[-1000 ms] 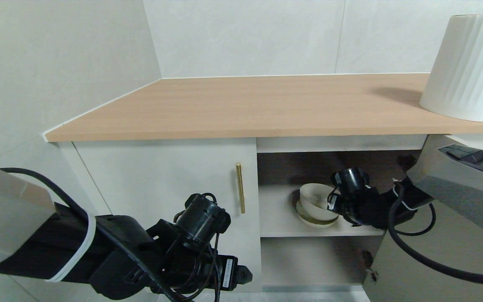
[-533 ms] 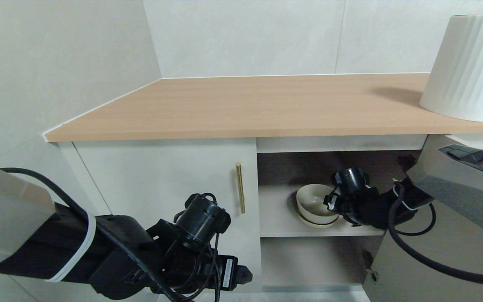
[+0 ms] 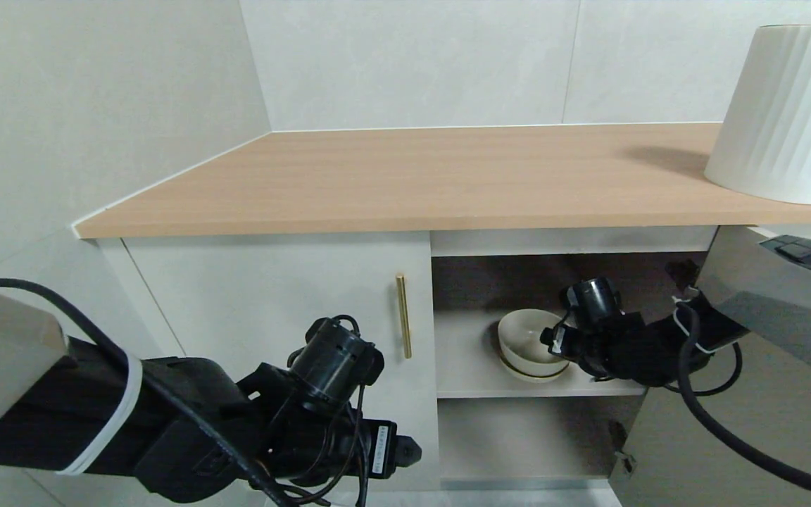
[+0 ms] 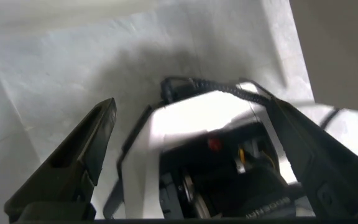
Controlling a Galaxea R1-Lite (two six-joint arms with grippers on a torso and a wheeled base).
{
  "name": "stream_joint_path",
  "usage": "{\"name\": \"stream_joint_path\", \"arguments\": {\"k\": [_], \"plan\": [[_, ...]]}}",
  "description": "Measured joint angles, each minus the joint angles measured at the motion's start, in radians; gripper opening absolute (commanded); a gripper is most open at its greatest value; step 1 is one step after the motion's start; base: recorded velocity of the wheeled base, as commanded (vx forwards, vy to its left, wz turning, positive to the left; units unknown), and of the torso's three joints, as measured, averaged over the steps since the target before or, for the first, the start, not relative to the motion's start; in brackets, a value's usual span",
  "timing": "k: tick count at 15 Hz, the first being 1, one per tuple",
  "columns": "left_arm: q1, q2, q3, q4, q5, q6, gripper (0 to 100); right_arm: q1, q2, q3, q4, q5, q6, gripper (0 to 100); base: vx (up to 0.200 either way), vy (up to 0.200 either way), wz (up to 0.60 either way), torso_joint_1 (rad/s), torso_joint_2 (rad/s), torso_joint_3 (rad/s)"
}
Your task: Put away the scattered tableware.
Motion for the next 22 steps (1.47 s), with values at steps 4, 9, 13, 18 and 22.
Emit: {"name": "stream_joint_path", "arguments": {"k": [4, 9, 13, 18, 22], "plan": [[0.037, -0.126, 0.008, 0.005, 0.062, 0.026, 100, 0.092, -0.201, 0.199, 0.0, 0.14, -0.142, 100, 0.0, 0.0, 0.0, 0.0, 0.0, 0.0], [0.062, -0.375, 0.04, 0.091, 0.065, 0.056, 100, 0.16, -0.565, 0.369, 0.121, 0.18, -0.314, 100, 0.0, 0.0, 0.0, 0.0, 0.0, 0.0], [0.121, -0.486, 0.08, 0.125, 0.065, 0.066, 100, 0.203, -0.79, 0.394, 0.351, 0.187, -0.273, 100, 0.0, 0.0, 0.0, 0.0, 0.0, 0.0], [0.129, -0.515, 0.087, 0.119, 0.068, 0.087, 100, 0.209, -0.871, 0.379, 0.469, 0.187, -0.204, 100, 0.0, 0.0, 0.0, 0.0, 0.0, 0.0], [0.129, -0.52, 0.096, 0.119, 0.084, 0.087, 100, 0.209, -0.92, 0.334, 0.518, 0.185, -0.173, 100, -0.05, 0.0, 0.0, 0.001, 0.0, -0.001]]}}
